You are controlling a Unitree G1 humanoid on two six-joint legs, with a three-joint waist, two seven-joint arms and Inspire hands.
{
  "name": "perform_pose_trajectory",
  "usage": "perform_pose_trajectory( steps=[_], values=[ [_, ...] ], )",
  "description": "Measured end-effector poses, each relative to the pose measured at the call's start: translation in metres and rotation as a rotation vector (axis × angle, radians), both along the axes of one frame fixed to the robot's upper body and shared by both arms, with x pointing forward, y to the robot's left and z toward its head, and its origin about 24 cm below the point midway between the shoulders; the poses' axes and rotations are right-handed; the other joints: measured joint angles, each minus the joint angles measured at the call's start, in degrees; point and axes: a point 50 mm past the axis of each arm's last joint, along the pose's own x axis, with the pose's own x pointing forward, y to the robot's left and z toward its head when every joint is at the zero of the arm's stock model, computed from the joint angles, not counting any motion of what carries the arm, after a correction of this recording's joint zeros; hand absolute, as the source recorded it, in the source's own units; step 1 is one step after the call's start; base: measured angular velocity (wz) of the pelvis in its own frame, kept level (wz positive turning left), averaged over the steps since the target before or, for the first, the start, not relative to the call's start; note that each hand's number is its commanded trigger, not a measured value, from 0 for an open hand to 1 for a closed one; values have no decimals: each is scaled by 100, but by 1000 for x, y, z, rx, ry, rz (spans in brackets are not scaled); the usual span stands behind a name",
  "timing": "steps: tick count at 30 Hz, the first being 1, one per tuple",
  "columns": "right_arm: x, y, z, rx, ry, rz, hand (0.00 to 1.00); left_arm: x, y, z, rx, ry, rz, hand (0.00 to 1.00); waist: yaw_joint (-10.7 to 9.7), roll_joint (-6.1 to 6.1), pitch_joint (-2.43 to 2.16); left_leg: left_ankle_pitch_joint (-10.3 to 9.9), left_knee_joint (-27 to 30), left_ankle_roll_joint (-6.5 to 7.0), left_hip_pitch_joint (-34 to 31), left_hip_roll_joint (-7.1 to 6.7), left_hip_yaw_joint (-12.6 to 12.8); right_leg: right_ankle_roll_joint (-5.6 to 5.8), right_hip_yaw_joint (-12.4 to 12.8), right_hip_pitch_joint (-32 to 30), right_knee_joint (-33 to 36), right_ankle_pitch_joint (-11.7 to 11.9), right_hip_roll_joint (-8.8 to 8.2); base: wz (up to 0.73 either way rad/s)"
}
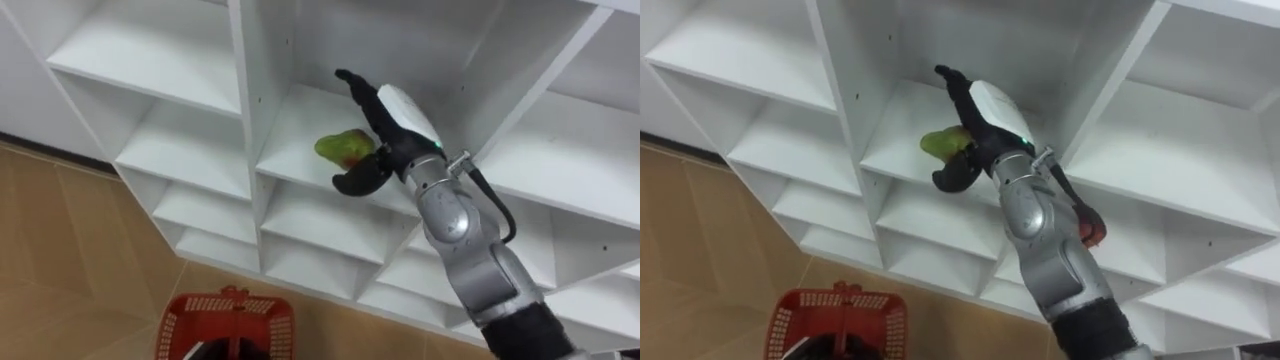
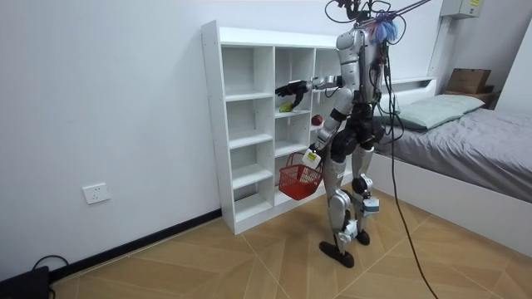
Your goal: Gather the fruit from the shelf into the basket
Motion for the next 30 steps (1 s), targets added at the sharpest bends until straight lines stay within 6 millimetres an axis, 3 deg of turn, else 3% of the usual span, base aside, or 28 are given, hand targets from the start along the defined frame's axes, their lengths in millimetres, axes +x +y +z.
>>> perform_pose_trajectory(
  steps=[11,30],
  values=[
    [19,-11,-1,-50,-65,-93,0,7,0,2,12,-12,-11,100,43,-79,14,5,68,-7,-212,-3,-139,-4,-210,-101,-7,3,-15,8],
    [30,-20,-5,-98,-45,-97,0,12,0,3,16,-19,-14,100,51,-88,38,42,69,-25,-386,-1,-178,-18,-222,-278,-2,11,-14,0]
  ],
)
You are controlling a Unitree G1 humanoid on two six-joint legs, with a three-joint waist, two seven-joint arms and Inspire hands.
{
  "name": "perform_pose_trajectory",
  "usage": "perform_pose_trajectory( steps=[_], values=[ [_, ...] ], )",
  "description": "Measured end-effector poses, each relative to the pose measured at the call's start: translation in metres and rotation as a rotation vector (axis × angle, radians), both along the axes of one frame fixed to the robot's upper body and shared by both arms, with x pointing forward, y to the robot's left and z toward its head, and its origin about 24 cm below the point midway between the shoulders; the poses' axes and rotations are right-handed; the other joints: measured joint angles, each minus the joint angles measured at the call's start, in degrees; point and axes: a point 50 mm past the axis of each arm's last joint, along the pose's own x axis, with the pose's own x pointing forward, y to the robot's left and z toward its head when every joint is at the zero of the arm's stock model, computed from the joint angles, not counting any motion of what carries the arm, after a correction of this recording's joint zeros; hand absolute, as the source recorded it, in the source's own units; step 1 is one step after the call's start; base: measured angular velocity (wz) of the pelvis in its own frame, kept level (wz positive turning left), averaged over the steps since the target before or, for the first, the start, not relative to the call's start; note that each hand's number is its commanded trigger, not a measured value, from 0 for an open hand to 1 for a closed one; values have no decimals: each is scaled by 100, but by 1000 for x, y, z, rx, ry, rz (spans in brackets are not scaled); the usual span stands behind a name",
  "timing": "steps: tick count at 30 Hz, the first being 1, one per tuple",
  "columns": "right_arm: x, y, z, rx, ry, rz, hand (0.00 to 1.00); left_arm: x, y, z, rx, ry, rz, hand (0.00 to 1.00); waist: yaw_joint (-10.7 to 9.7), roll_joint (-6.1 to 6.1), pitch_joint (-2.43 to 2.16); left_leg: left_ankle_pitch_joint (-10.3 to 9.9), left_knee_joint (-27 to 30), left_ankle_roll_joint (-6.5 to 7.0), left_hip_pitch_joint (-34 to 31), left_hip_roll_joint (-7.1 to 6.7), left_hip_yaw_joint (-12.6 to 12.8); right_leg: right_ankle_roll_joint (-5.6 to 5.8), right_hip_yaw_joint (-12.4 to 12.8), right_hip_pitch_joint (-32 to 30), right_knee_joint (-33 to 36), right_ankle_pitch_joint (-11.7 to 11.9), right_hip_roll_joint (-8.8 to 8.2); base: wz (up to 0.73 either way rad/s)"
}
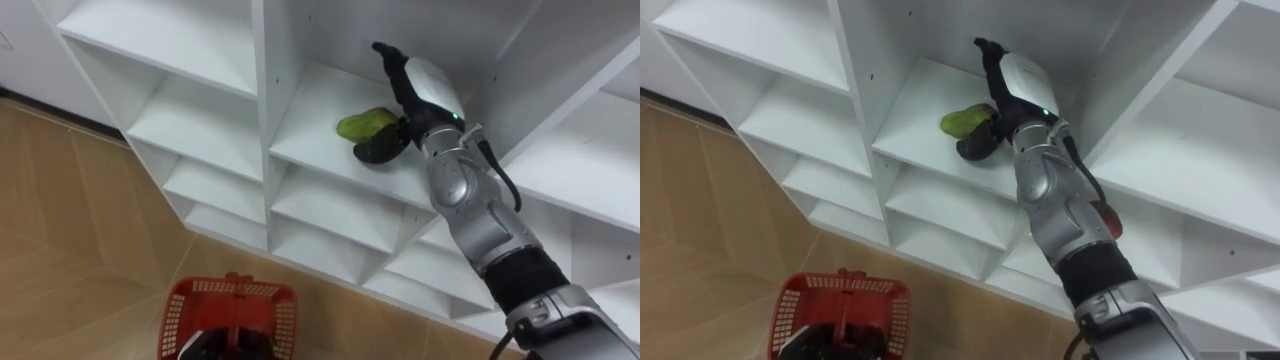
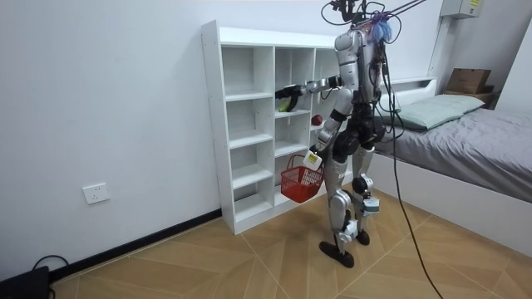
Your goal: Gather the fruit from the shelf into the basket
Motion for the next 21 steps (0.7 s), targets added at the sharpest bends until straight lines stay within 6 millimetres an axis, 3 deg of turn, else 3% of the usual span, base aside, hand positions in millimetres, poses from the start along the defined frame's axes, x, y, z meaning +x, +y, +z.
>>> perform_pose_trajectory(
  steps=[3,9,21],
  values=[
    [0,0,1,0,-2,1,0,2,0,0,1,-1,-1,100,-3,-2,25,11,0,-3,-9,0,-1,-5,-4,-2,0,3,0,0],
    [4,-1,2,-11,3,-2,0,3,0,1,3,-3,-5,100,0,-19,33,27,12,-2,-38,0,19,-25,-18,-19,3,16,-3,0],
    [6,1,1,-32,85,48,0,6,-1,2,-9,-6,-12,100,1,-54,22,46,90,-7,-138,8,65,-69,4,-127,63,45,-15,0]
  ],
)
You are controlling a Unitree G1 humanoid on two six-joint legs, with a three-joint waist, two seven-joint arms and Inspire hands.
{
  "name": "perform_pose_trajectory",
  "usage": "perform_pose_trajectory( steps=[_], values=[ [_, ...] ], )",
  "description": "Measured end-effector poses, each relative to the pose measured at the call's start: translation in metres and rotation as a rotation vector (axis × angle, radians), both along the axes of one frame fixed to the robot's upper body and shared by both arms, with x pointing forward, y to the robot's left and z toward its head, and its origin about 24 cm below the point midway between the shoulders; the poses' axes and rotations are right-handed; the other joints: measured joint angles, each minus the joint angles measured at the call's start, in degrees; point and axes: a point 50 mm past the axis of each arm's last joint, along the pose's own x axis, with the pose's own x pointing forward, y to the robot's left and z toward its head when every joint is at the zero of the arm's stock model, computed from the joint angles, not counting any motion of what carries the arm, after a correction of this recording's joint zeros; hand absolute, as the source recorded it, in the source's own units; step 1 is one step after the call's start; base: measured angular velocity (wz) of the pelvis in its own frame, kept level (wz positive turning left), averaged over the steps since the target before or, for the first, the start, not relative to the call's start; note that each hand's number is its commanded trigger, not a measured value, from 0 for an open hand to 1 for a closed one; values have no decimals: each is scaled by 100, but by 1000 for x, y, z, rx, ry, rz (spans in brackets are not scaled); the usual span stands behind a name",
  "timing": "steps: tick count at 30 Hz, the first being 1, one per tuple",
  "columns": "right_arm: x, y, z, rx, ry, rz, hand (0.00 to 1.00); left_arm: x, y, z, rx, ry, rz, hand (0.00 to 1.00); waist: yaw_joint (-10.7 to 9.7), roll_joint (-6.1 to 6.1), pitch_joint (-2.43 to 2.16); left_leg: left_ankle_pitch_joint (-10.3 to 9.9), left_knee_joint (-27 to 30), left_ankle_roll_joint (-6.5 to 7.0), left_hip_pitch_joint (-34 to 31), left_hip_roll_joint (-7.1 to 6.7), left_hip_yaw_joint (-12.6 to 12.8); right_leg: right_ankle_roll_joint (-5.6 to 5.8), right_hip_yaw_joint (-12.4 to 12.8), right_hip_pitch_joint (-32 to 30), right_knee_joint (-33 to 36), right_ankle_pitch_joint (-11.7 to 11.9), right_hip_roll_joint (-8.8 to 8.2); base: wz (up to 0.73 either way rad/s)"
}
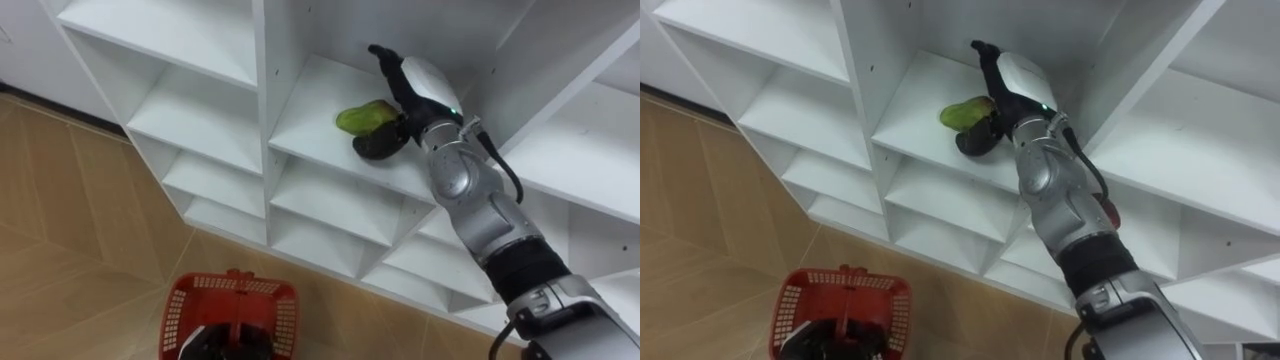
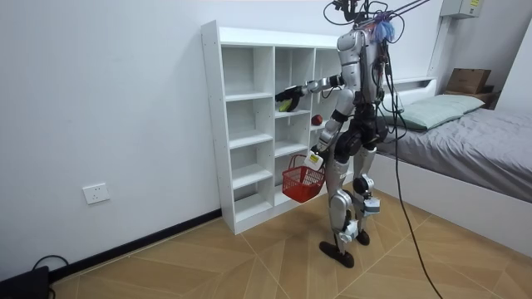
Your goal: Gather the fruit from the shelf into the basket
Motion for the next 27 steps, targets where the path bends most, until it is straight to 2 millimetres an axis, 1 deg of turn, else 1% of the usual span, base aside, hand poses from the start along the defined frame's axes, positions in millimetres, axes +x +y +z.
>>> perform_pose_trajectory(
  steps=[5,8,9,10,11,12,13,14,16,17,20,22,27],
  values=[
    [-2,4,-5,-33,61,39,0,1,2,0,7,1,-2,100,-3,-21,-12,12,5,8,-4,-3,16,-3,2,-29,51,2,-16,-1],
    [-2,1,-8,-48,105,46,0,2,3,0,12,13,-4,100,4,-42,-19,18,4,10,-19,-4,21,-15,-3,-46,57,10,-21,0],
    [-2,0,-8,-52,111,44,0,2,4,1,13,14,-5,100,9,-56,-28,19,4,12,-33,-4,21,-17,-8,-55,57,13,-21,0],
    [-2,0,-8,-53,117,43,4,3,4,1,13,16,-5,100,13,-65,-35,19,5,12,-36,-4,20,-18,-10,-56,58,14,-21,0],
    [-2,0,-8,-54,119,42,17,3,4,1,13,18,-5,100,16,-67,-36,19,5,12,-36,-4,19,-18,-12,-55,58,14,-21,0],
    [-2,0,-9,-54,123,44,40,3,3,0,13,21,-6,100,16,-68,-36,19,5,12,-35,-4,18,-18,-12,-55,58,15,-21,0],
    [-2,-1,-9,-55,128,47,53,3,4,0,13,24,-6,100,15,-68,-35,19,4,12,-36,-5,15,-18,-12,-55,57,15,-21,0],
    [-2,-1,-9,-57,130,48,57,3,4,0,14,26,-7,100,15,-68,-35,19,3,12,-36,-5,9,-18,-12,-55,57,15,-19,0],
    [-1,-2,-7,-61,133,52,89,3,3,0,10,27,-8,100,13,-66,-34,19,0,12,-33,-4,8,-18,-9,-56,54,15,-18,0],
    [-1,-2,-7,-60,134,53,100,3,2,0,8,28,-8,100,13,-64,-33,19,0,12,-32,-4,9,-18,-4,-56,53,15,-17,0],
    [0,-2,-3,-65,119,49,100,4,1,0,2,29,-8,100,14,-59,-30,19,-2,12,-32,-4,14,-18,5,-57,49,15,-16,0],
    [4,-2,3,-96,102,40,100,4,0,0,2,30,-9,100,17,-55,-28,19,-7,12,-31,-4,16,-18,6,-57,48,15,-15,0],
    [5,-3,5,-146,88,30,100,6,-2,0,-3,31,-11,100,68,-45,-21,19,-10,12,-30,-4,14,-18,18,-57,43,15,-18,0]
  ],
)
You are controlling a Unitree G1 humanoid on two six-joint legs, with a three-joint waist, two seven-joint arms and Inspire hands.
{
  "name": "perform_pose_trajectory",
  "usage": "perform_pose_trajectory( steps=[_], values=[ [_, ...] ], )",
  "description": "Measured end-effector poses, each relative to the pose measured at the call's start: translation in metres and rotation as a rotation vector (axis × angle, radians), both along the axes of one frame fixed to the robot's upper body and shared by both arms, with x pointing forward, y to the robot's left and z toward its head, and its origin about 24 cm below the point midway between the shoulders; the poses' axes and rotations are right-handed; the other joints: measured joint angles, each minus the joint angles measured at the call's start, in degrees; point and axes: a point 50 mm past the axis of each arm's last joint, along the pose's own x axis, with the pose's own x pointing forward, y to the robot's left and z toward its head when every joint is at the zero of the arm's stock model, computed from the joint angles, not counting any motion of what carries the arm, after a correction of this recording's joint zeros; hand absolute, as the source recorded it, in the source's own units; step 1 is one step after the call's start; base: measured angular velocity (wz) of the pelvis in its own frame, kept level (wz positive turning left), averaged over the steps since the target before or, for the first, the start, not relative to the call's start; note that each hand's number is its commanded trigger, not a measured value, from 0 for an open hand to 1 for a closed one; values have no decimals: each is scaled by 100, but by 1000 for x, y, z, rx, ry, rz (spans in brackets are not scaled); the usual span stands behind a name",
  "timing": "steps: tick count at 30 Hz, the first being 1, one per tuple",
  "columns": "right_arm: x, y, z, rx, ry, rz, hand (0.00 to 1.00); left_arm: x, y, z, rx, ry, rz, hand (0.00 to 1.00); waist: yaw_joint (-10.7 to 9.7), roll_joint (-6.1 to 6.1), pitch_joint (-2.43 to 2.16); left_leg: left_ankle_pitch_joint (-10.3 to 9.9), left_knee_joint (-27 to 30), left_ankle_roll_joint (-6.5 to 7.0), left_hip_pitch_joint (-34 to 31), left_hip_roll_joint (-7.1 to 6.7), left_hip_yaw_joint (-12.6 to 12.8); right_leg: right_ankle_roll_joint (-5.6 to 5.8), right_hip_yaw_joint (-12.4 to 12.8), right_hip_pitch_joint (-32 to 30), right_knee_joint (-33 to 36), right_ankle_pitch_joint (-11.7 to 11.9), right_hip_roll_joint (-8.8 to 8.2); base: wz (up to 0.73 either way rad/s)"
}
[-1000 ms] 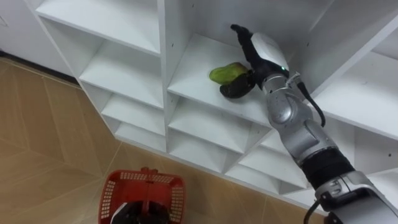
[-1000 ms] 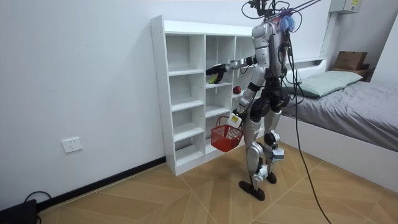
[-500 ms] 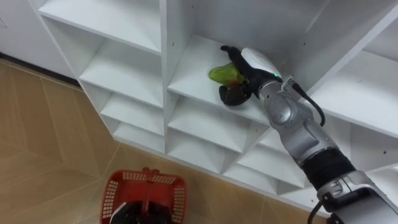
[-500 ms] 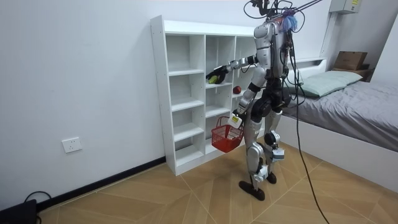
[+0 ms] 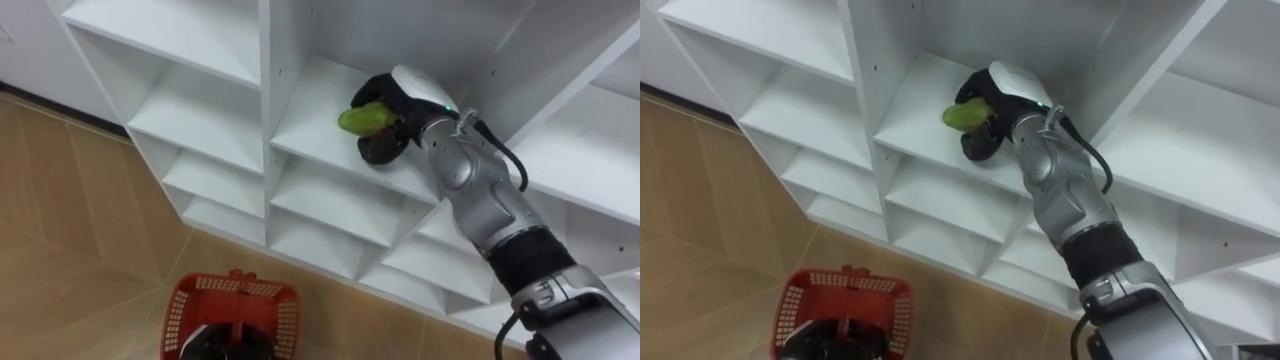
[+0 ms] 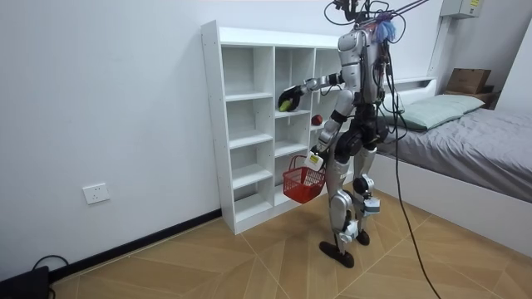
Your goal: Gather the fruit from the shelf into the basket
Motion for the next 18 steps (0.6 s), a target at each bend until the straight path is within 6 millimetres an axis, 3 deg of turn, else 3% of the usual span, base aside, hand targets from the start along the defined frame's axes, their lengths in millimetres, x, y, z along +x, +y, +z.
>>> perform_pose_trajectory(
  steps=[7,18],
  values=[
    [0,-2,0,-20,-2,-7,100,2,-1,0,-2,-1,0,100,98,29,20,0,-1,0,17,-1,6,0,13,8,1,0,0,0],
    [0,1,4,-16,16,11,100,6,-3,4,-8,-27,-6,100,93,29,19,0,-7,0,29,1,1,0,-7,24,7,0,2,0]
  ],
)
